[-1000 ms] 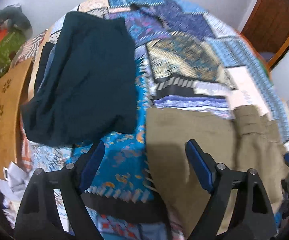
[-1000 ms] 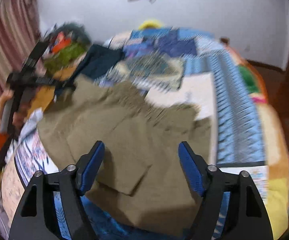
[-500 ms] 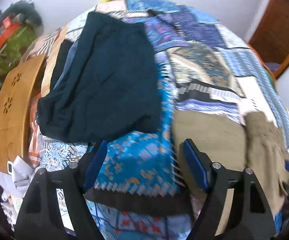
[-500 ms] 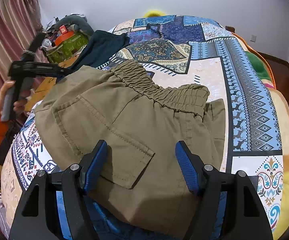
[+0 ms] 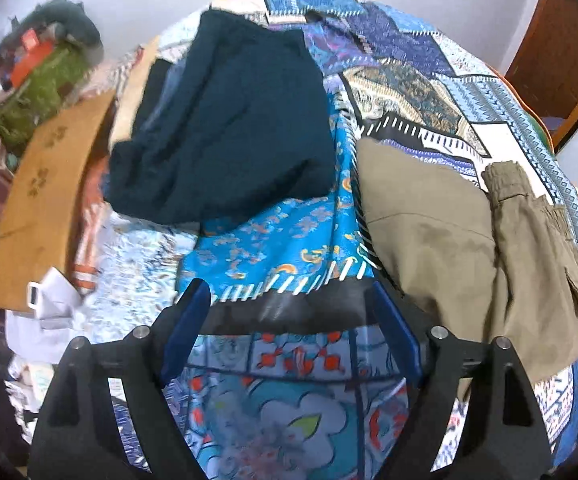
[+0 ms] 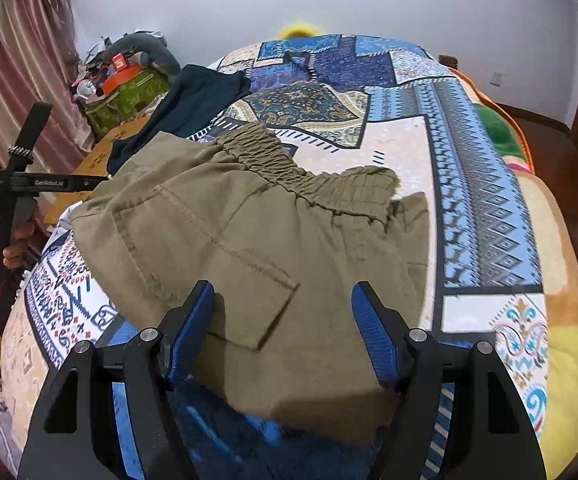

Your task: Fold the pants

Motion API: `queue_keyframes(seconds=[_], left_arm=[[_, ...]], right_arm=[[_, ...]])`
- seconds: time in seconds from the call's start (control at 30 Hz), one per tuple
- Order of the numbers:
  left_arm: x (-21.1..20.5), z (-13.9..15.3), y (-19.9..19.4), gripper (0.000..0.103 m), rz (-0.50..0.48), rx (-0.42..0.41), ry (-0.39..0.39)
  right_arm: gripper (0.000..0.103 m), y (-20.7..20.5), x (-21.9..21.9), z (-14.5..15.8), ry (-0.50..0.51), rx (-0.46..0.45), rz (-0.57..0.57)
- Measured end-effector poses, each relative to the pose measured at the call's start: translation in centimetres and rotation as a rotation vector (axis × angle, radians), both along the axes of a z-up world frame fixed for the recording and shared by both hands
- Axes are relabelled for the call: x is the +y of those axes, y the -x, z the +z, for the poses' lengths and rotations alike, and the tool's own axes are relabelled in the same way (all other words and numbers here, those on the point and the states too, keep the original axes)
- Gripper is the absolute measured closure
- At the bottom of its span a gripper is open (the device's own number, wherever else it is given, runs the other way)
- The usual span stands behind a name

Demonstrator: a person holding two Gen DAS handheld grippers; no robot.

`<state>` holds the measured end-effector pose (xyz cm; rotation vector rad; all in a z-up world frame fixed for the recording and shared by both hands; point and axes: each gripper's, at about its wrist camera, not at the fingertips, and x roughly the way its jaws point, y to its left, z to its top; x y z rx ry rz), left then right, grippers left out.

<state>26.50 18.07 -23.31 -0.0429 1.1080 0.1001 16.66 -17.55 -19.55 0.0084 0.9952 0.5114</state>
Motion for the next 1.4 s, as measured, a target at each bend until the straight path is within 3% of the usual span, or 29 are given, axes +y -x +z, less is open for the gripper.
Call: queue_keyframes(seconds=[0.23, 0.53, 0.63, 0.7, 0.8, 0.87, 0.93, 1.0, 1.07, 1.17, 1.4], left_arm=[[-1.4, 3.1, 1.4, 0.021, -0.042, -0.073, 0.119], [-4.4, -0.9, -1.1, 0.022, -0.076, 0.021, 0.205], [-5.0, -1.5, -1.9, 0.024, -0.084, 0.026, 0.199], [-5.5, -1.6, -2.4, 0.026, -0.100, 0.023, 0.190], [-5.9, -1.6, -2.9, 0.042, -0.130, 0.015, 0.209], [-6.0, -1.7, -3.2, 0.061, -0.141, 0.021, 0.231], [-6.1, -1.9, -3.4, 0.071, -0.141, 0.013, 0.230], [-6.0, -1.9, -3.5, 0.078, -0.137, 0.005, 0.239], [-5.8, -1.8, -3.6, 0.092, -0.123, -0.008, 0.239], [-5.7, -1.3, -3.4, 0.097, -0.118, -0.031, 0.240], [-6.6, 1.5, -2.3, 0.099, -0.121, -0.122, 0.160]], right_arm=[[0.034, 0.5, -2.6, 1.1, -0.010, -0.019, -0.087], [0.034, -1.3, -4.7, -1.8, -0.026, 0.095, -0.148], [0.034, -2.1, -4.7, -2.7, -0.071, 0.122, -0.143], [0.033, -2.7, -4.5, -3.0, -0.088, 0.132, -0.140], [0.034, -3.6, -4.2, -3.5, -0.107, 0.146, -0.133], [0.046, -3.9, -4.1, -3.7, -0.120, 0.158, -0.125], [0.061, -4.3, -3.9, -3.9, -0.123, 0.170, -0.127], [0.066, -4.1, -3.9, -4.0, -0.124, 0.169, -0.124], [0.079, -4.0, -4.1, -3.9, -0.124, 0.160, -0.127], [0.089, -4.1, -4.5, -3.6, -0.134, 0.151, -0.133], [0.095, -3.7, -3.9, -1.5, -0.086, 0.052, -0.111]])
